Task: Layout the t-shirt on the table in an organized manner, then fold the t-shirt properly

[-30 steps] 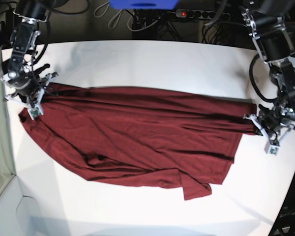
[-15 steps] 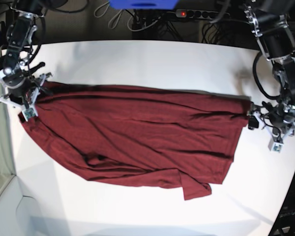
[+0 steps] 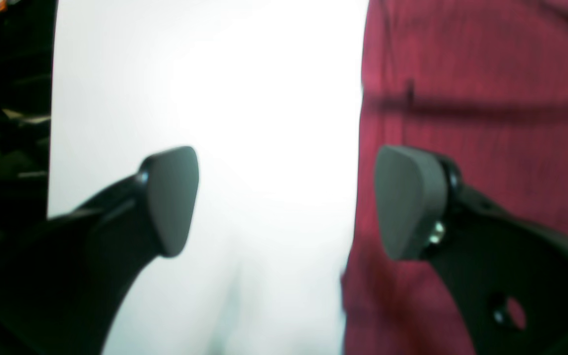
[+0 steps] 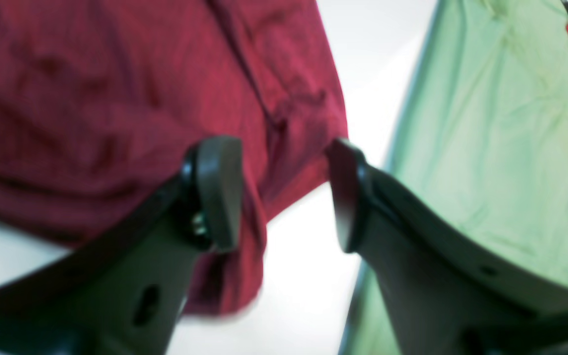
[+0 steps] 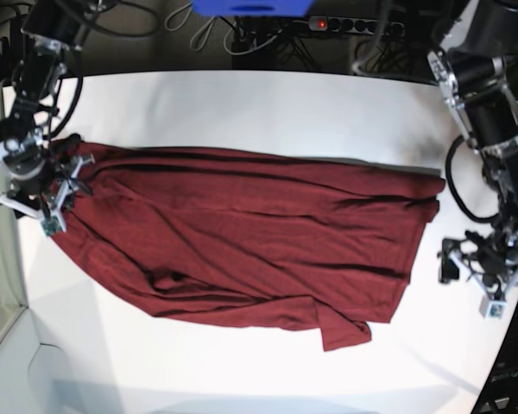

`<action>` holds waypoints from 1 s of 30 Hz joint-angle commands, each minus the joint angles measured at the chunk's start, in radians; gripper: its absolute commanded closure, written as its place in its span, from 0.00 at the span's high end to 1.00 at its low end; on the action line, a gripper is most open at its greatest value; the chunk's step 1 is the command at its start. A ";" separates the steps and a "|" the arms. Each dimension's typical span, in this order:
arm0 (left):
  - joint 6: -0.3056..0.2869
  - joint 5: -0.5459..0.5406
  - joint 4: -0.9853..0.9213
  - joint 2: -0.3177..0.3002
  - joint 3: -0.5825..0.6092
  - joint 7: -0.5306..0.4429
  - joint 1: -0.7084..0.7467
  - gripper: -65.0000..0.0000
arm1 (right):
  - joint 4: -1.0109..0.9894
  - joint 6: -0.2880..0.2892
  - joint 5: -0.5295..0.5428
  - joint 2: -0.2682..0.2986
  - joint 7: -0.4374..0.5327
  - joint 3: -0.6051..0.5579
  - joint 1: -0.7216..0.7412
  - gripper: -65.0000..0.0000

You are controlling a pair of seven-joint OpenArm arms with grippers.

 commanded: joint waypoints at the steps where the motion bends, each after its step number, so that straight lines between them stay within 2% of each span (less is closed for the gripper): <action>1: -0.002 -0.015 -0.011 -0.003 0.005 -0.063 -0.051 0.83 | -0.008 -0.008 0.005 0.014 0.020 0.002 0.052 0.51; 6: 0.000 0.001 -0.218 0.043 0.034 -0.298 -0.165 0.83 | -0.144 -0.008 0.005 0.014 0.020 -0.003 0.203 0.53; 11: 0.000 0.104 -0.438 0.068 0.160 -0.416 -0.251 0.83 | -0.360 -0.008 0.005 0.021 0.026 0.000 0.355 0.52; 18: 0.001 0.172 -0.633 0.083 0.154 -0.593 -0.257 0.83 | -0.587 -0.008 0.005 0.084 0.030 0.002 0.485 0.52; 22: 0.001 0.173 -0.692 0.082 0.154 -0.628 -0.255 0.83 | -0.608 -0.008 0.005 0.095 0.061 -0.001 0.497 0.52; 30: 0.001 0.173 -0.702 0.082 0.154 -0.625 -0.249 0.83 | -0.648 -0.008 0.005 0.090 0.136 -0.001 0.500 0.52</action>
